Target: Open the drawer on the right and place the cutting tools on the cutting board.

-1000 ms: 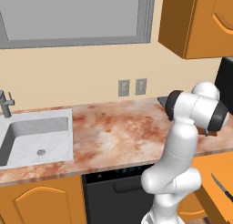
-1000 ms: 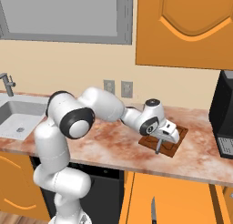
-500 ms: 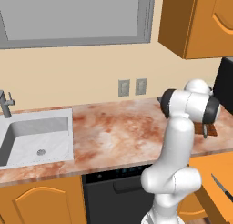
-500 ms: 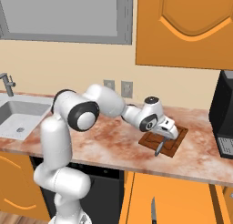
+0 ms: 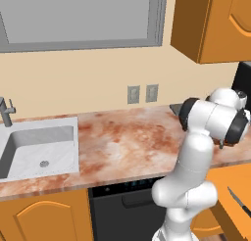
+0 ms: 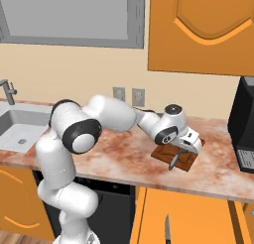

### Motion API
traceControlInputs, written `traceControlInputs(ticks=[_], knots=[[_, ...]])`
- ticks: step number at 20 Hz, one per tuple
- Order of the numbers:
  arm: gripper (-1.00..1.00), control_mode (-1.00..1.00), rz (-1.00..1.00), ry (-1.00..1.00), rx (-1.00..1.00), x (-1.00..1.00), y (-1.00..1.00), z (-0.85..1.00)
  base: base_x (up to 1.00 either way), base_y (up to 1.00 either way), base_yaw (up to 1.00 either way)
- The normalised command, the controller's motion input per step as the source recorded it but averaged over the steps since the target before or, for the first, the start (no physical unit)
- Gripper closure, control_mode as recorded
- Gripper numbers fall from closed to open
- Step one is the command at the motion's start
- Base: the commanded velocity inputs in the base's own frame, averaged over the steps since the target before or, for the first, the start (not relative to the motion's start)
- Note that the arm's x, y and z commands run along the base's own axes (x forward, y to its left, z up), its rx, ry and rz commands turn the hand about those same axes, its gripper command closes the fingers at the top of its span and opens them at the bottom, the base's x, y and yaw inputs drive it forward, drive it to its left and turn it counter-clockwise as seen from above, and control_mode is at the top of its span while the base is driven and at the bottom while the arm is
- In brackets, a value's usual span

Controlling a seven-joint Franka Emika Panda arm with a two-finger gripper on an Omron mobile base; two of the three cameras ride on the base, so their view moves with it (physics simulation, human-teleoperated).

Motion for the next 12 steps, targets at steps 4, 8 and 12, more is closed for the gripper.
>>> traceControlInputs(ticks=[4,8,12], knots=[[-1.0,-1.0,0.0,-0.12,0.0,-1.0,0.04,0.57,0.0,0.0,0.0],[-1.0,-1.0,0.0,-0.02,0.0,-1.0,0.2,0.69,0.0,0.0,0.0],[-1.0,-1.0,0.0,0.02,0.0,-1.0,0.26,0.72,0.0,0.0,0.0]])
